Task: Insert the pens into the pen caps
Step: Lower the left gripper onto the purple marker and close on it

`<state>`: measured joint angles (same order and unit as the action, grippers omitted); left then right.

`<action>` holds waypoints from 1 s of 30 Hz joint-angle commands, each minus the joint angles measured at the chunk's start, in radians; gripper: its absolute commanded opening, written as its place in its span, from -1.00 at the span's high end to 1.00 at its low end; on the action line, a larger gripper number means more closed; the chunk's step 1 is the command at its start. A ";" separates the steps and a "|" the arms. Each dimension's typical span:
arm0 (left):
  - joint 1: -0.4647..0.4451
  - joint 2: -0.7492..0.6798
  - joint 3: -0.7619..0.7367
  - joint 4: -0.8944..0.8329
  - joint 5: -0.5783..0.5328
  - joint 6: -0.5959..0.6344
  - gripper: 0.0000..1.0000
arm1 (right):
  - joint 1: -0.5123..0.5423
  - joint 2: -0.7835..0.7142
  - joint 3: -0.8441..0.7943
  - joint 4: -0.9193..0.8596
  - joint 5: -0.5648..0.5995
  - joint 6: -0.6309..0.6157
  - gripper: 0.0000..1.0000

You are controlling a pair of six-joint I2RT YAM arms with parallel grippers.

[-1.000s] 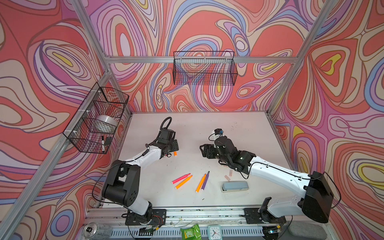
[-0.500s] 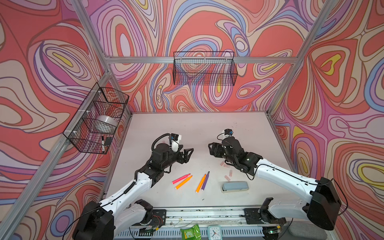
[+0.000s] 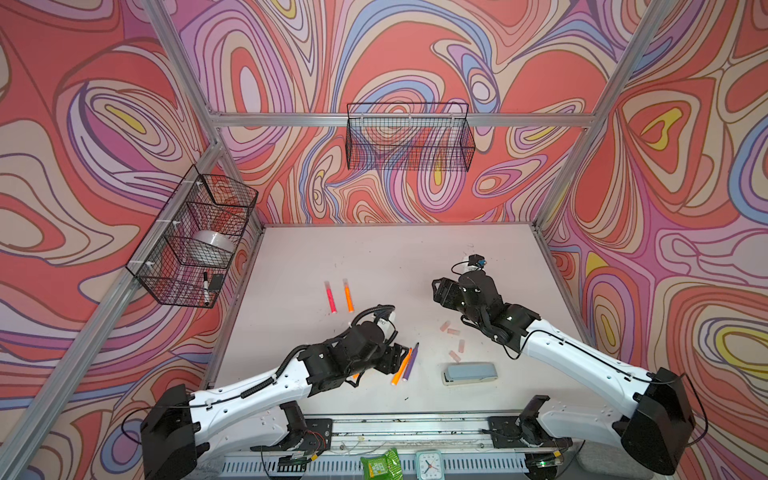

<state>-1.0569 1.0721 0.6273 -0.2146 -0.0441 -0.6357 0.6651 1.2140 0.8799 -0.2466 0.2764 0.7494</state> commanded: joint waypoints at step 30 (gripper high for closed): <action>-0.179 0.591 0.332 -0.191 -0.184 -0.056 -0.03 | -0.040 0.029 -0.013 -0.025 0.014 0.017 -0.57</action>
<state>-1.2316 1.6436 0.9295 -0.3656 -0.1936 -0.6819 0.6338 1.2484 0.8791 -0.2581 0.2806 0.7616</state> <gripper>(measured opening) 0.516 0.783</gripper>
